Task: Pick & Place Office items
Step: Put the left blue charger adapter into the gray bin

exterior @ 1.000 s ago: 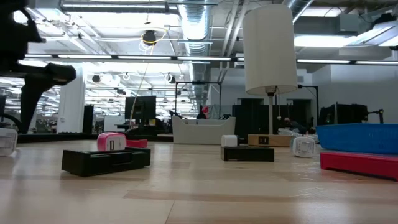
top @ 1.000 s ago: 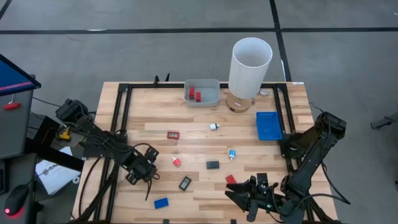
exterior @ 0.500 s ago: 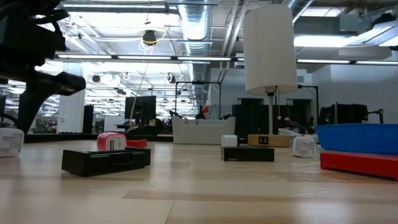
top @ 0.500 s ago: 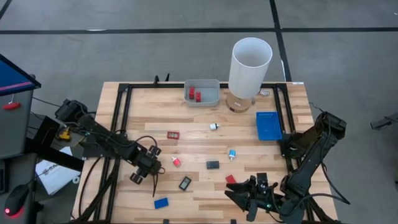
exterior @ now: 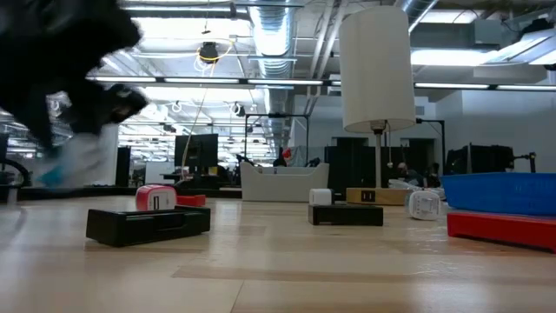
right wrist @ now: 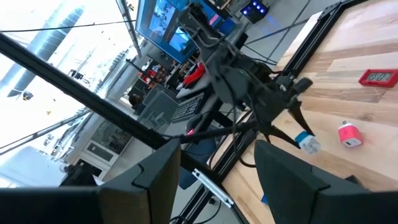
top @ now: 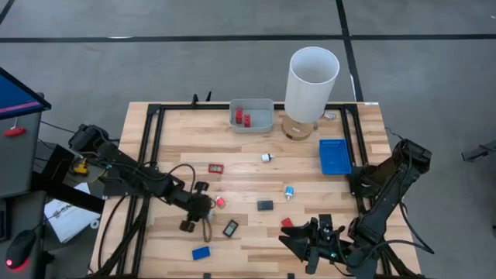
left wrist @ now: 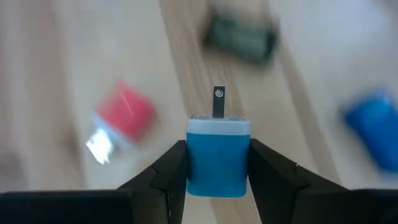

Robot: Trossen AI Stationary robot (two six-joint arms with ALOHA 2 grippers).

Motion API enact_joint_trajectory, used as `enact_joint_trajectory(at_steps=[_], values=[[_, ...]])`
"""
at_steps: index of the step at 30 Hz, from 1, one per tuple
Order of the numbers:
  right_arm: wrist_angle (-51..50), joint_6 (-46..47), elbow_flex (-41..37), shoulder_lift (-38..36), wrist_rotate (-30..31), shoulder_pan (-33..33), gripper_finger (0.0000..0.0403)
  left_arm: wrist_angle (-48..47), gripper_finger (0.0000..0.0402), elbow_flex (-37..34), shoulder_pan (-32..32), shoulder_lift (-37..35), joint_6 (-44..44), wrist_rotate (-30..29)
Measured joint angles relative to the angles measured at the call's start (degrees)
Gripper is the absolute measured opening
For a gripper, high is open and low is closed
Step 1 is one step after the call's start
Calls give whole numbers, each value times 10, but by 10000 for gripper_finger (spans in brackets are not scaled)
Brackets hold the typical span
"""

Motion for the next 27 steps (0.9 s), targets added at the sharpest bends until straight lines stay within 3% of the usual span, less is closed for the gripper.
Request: enact_joint_trajectory(at_steps=[6, 12, 19, 25, 27], values=[[-7, 0, 0, 0, 0, -6, 198, 70, 133, 87, 75, 0, -11, -60], [-13, 0, 0, 0, 1, -12, 198, 124, 134, 172, 223, 8, -42, -73], [-26, 0, 0, 0, 3, -16, 198, 64, 133, 298, 401, 109, -55, 36], [-29, 0, 0, 0, 3, -20, 198, -38, 133, 455, 475, 242, 24, 61], [-28, 0, 0, 0, 3, -24, 198, -57, 133, 504, 501, 284, 41, 94]])
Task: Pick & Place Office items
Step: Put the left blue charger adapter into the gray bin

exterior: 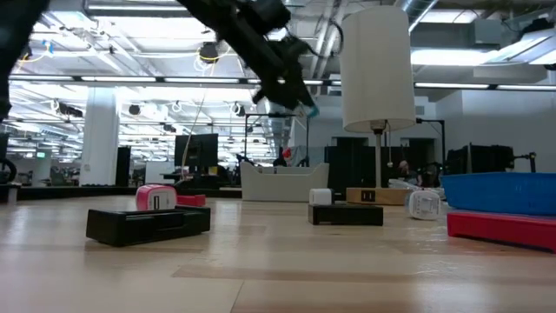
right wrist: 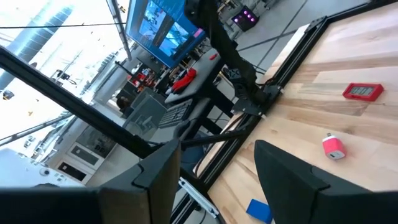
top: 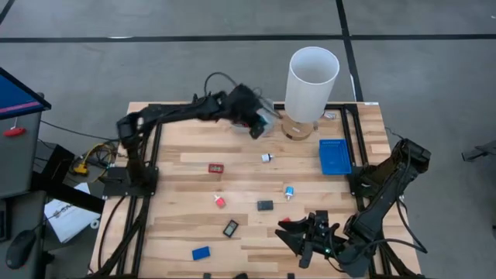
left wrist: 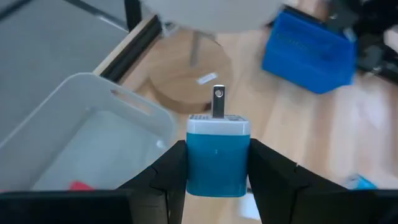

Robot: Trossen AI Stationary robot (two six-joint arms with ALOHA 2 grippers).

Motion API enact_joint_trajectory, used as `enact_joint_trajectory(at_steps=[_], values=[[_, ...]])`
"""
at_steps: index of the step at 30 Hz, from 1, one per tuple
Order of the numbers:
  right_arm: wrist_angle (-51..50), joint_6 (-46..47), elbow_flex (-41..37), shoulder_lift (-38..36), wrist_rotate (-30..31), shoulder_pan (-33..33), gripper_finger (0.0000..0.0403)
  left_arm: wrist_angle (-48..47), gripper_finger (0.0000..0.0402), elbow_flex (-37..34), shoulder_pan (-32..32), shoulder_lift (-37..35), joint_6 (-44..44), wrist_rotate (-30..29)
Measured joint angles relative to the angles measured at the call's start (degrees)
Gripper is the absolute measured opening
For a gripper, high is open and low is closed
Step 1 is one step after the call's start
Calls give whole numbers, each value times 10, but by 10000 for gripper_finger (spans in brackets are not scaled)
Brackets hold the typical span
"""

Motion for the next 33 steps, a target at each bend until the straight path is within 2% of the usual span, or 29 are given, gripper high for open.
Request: enact_joint_trajectory(at_steps=[5, 15, 25, 33], values=[[1, 2, 0, 0, 2, 0, 198, -46, 133, 72, 57, 71, 37, 14], [0, 2, 0, 0, 12, 2, 198, -47, 133, 84, 100, 141, 52, 20], [2, 15, 0, 0, 12, -2, 198, -39, 133, 84, 116, 164, 70, -34], [3, 20, 0, 0, 13, -7, 198, -53, 133, 84, 137, 165, 66, -52]])
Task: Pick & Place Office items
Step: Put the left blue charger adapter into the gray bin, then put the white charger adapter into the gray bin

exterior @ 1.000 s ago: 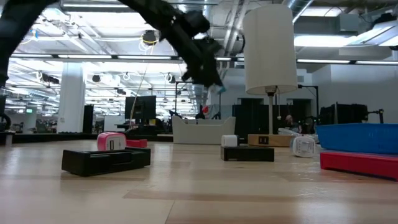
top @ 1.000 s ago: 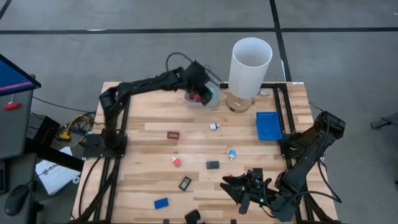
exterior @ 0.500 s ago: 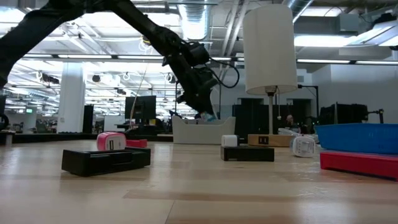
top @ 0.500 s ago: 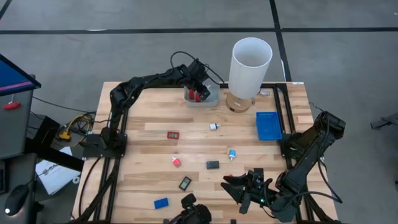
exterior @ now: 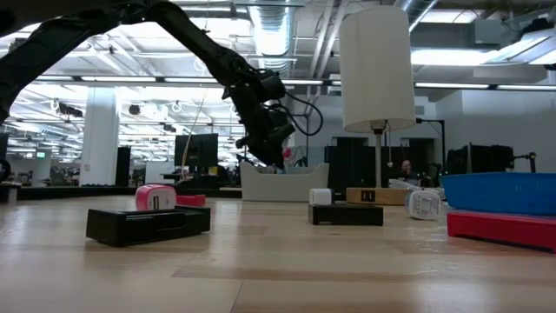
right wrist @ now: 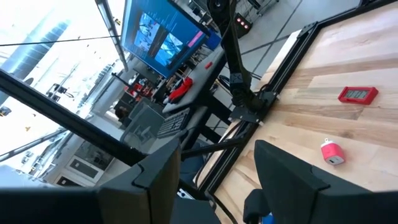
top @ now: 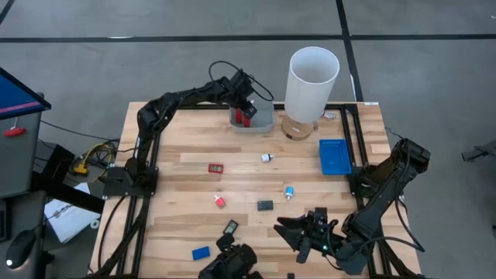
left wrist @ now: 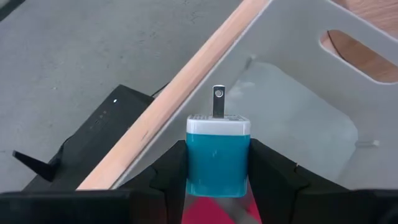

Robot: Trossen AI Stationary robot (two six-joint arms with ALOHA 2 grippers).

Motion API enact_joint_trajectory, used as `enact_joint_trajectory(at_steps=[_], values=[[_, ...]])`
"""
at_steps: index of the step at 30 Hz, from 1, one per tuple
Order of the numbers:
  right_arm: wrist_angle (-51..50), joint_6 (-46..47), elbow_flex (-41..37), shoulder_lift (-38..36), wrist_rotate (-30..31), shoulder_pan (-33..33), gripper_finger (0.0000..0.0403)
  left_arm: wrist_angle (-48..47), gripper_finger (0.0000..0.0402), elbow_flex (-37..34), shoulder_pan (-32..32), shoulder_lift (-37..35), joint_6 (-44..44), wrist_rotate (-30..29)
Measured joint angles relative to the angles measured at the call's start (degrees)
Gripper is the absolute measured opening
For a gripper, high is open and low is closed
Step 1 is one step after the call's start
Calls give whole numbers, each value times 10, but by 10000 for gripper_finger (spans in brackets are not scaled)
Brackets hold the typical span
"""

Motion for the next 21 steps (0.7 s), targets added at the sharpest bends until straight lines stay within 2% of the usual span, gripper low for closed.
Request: enact_joint_trajectory(at_steps=[5, 14, 21], values=[[0, 1, 0, 0, 0, 0, 198, -5, 140, 0, 2, 0, -1, 4], [2, 1, 0, 0, 0, 0, 198, -5, 183, 0, 1, 0, 1, 5], [2, 1, 0, 0, 0, 0, 198, -11, 194, -1, 1, -13, 17, 6]])
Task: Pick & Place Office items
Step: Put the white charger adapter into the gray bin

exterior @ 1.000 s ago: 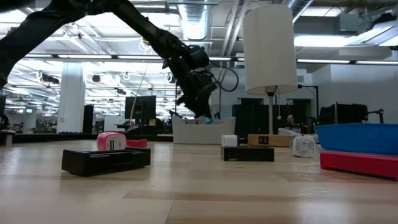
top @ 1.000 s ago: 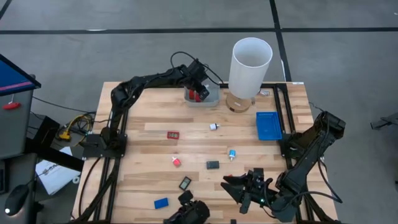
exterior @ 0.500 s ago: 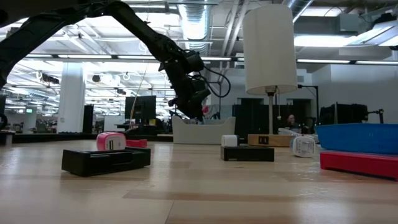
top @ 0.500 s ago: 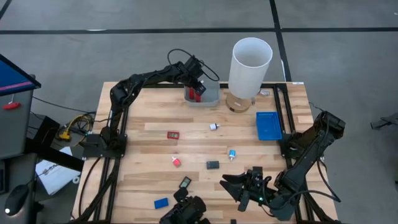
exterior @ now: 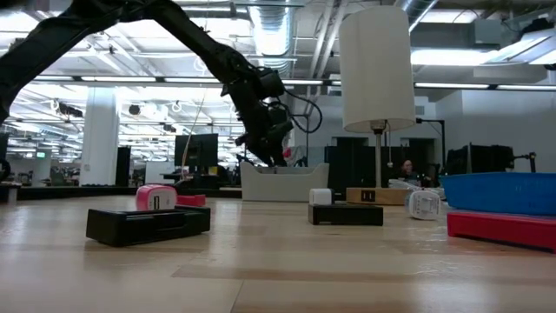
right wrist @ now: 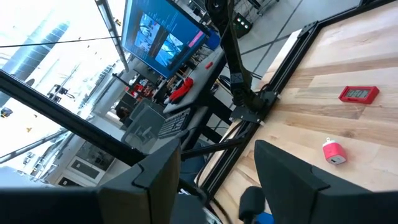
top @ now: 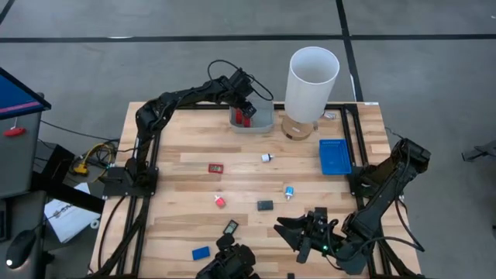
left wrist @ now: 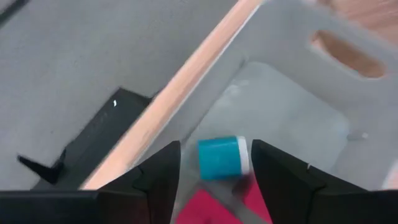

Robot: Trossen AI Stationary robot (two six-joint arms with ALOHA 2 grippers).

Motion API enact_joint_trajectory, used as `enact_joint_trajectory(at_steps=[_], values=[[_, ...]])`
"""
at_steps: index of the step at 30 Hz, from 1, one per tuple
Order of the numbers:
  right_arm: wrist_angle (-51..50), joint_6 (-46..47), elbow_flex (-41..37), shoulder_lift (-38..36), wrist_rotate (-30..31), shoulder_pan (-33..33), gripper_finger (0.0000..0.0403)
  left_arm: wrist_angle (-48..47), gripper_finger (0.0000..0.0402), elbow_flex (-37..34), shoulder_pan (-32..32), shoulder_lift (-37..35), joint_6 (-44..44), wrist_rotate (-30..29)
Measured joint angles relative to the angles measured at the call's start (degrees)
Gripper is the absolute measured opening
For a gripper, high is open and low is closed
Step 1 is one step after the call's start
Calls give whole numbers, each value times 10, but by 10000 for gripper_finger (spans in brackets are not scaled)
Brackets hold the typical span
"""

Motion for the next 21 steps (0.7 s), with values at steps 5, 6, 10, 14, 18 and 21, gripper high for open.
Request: enact_joint_trajectory(at_steps=[5, 6, 10, 14, 18, 21], values=[[-2, -4, 0, 0, 0, 0, 198, -35, 195, 0, -6, -56, 39, 69], [-2, -4, 0, 0, 0, 0, 198, -43, 195, -5, -11, -74, 46, 86], [-1, -10, 0, 0, 0, 0, 198, -49, 195, -69, -49, -149, 88, 118], [0, -15, 0, 0, 0, 0, 198, -29, 195, -177, -107, -243, 102, 123], [3, -25, 0, 0, 1, 0, 198, 74, 195, -329, -198, -342, 73, 118], [5, -35, 0, 0, 1, 0, 198, 243, 198, -444, -285, -390, 63, 90]])
